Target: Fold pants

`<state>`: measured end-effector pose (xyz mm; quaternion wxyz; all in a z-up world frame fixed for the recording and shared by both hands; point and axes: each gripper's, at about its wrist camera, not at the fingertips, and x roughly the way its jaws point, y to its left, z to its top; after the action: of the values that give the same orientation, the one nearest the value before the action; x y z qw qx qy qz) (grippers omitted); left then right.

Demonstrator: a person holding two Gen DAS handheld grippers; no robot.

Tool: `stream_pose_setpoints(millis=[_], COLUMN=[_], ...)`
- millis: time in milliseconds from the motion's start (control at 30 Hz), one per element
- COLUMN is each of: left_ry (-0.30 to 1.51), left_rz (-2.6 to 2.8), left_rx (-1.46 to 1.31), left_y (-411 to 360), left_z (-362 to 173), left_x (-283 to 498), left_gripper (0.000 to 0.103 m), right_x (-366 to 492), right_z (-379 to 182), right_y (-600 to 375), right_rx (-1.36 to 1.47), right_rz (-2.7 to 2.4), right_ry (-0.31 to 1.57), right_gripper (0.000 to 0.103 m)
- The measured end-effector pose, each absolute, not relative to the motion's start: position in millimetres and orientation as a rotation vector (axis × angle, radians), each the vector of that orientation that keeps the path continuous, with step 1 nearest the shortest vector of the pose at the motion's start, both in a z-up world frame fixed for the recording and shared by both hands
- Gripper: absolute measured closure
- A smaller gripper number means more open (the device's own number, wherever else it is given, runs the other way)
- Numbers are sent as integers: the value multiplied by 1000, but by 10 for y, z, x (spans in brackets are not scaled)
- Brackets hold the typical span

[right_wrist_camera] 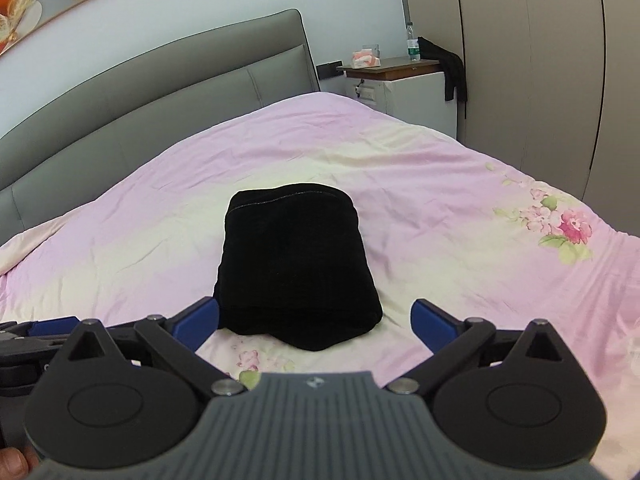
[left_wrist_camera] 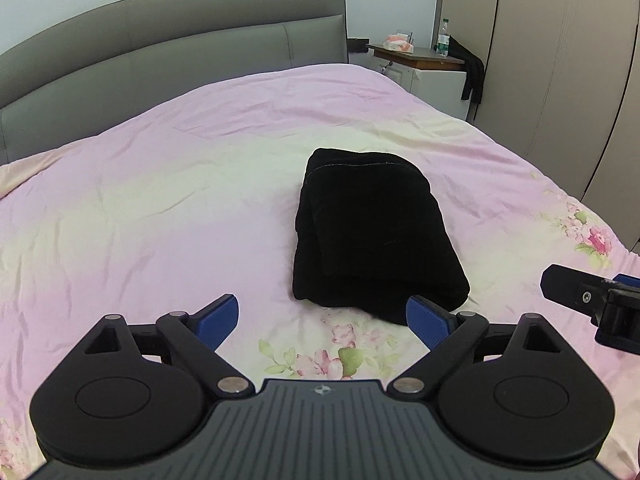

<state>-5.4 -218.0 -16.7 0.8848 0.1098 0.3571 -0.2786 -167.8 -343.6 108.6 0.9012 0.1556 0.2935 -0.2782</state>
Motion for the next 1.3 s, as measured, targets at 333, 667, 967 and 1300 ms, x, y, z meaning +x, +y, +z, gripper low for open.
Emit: stream_pose_setpoints(millis=[333,667,967,1300], left_ry=[763,755,755,758], left_rz=[-577,-568,-567,-564], left_rx=[237,249,249,250], left_y=[-2315,-2338,-2335,-2329], left_z=[-175,-155,-148,-135], left_x=[-150,-182,-184,-163], left_gripper=[0,0,0,0], right_x=[-1730,-1755,-1757,-1783], right_z=[980,988,994,1018], right_y=[-3366,-3370,-3362,-3338], right_rx=[310,312,311,313], right_rz=[-635,-649,-652,-662], right_ry=[656,659,658,664], right_gripper=[5,5,5,5])
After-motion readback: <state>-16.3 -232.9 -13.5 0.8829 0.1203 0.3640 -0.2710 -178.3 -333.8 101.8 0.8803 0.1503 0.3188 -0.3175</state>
